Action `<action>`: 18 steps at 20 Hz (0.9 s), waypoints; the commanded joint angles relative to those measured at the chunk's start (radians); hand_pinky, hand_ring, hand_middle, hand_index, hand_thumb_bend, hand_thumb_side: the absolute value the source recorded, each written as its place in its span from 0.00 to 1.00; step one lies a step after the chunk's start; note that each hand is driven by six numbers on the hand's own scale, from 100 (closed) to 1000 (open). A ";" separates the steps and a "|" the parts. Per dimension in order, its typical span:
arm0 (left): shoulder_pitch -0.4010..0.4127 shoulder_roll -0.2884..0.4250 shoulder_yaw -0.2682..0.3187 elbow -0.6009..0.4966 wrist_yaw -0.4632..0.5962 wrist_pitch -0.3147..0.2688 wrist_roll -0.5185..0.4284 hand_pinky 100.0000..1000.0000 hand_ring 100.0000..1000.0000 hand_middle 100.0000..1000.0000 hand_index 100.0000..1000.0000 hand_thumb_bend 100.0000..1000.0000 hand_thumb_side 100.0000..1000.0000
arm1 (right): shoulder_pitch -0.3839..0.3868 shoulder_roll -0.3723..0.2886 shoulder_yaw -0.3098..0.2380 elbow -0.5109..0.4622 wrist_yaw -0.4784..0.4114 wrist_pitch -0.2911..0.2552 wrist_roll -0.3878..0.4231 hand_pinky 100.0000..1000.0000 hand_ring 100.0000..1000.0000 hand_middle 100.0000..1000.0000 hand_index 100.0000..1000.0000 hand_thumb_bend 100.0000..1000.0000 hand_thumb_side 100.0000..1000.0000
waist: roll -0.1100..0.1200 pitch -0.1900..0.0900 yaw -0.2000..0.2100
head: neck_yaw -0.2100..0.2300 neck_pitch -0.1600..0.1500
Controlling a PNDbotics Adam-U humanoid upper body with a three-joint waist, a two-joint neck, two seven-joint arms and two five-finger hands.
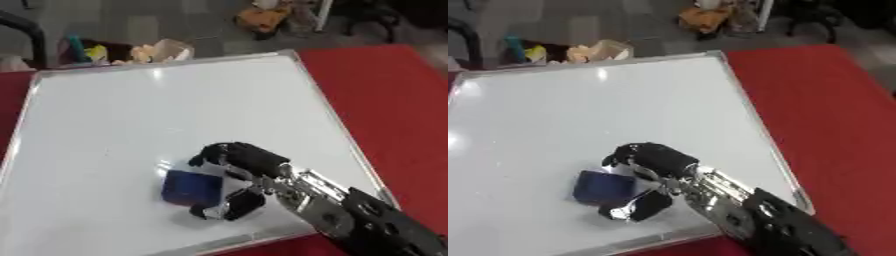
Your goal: Wipe the whiteboard clean with a brush.
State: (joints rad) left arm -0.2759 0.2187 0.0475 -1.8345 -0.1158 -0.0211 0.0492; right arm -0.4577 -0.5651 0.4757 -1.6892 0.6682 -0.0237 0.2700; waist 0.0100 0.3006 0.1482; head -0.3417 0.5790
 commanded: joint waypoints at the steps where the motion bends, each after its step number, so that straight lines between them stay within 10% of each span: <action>1: -0.009 0.007 0.005 -0.018 -0.003 0.002 -0.001 0.36 0.57 0.45 0.60 0.23 0.91 | 0.017 -0.014 -0.005 0.040 0.020 -0.003 0.053 0.67 0.84 0.78 0.90 0.60 0.62 | 0.002 -0.009 -0.002 | -0.001 -0.001; 18: -0.009 0.007 0.007 -0.019 -0.003 0.004 0.002 0.36 0.57 0.45 0.60 0.23 0.91 | 0.027 -0.022 -0.042 -0.027 -0.005 0.007 0.039 0.63 0.82 0.75 0.91 0.65 0.62 | -0.004 -0.010 -0.008 | 0.003 0.002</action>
State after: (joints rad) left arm -0.2759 0.2183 0.0475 -1.8345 -0.1158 -0.0208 0.0494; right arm -0.4308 -0.5598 0.4406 -1.7039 0.6742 -0.0219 0.3113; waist 0.0040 0.3027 0.1418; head -0.3400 0.5790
